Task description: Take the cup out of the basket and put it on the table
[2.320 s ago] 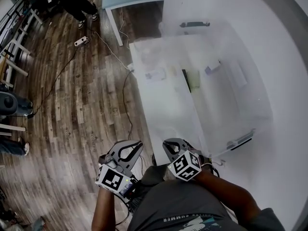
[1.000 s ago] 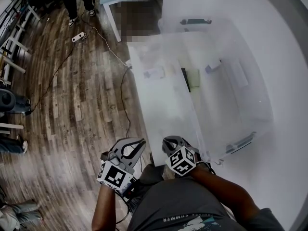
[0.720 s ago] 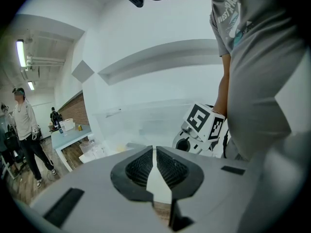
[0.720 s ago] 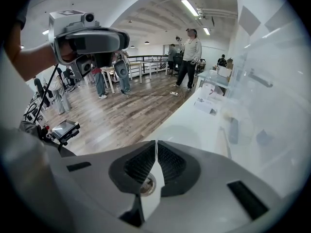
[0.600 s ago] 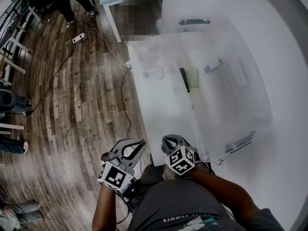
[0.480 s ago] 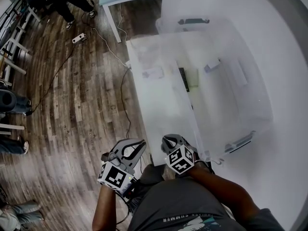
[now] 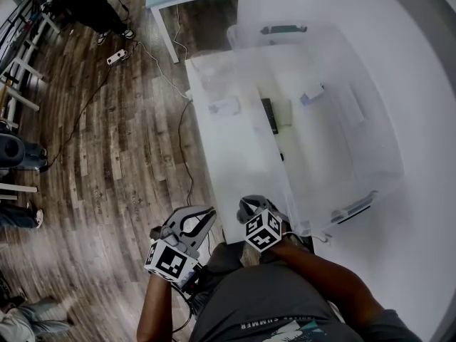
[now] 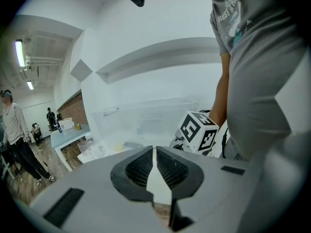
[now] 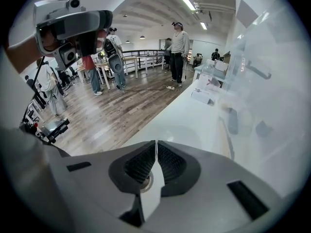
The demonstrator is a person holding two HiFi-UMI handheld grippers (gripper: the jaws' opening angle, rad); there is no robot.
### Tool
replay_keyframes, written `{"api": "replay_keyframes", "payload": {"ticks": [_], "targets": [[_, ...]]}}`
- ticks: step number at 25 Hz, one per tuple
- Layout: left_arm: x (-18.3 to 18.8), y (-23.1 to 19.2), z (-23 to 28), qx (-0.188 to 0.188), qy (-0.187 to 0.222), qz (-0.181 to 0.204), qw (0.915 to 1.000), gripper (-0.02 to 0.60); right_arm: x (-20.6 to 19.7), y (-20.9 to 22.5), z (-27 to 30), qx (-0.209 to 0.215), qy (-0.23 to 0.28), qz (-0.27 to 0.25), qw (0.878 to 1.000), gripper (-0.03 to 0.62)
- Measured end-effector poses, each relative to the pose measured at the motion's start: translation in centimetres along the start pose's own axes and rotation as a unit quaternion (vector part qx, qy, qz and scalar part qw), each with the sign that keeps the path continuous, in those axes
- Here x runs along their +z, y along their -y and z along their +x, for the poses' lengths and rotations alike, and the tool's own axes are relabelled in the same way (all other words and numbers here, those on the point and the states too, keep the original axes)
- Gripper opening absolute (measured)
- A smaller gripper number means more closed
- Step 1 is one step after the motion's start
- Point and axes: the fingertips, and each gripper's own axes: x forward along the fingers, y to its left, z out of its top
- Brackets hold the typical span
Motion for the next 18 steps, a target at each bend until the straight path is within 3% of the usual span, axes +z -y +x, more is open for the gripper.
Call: {"api": "replay_keyframes", "payload": {"ticks": [8,18], "targets": [[-0.1,0.6,-0.6,0.004,-0.002,0.0,1.0,0.017,-0.3,0.2,0.9,-0.008,-0.017,-0.005,1.0,0.028],[-0.3,1.4,-1.6,0.011,-0.006,0.001,0.9999,0.017,0.7,0.5,0.9,-0.012,-0.003,-0.005,1.0,0.035]]}}
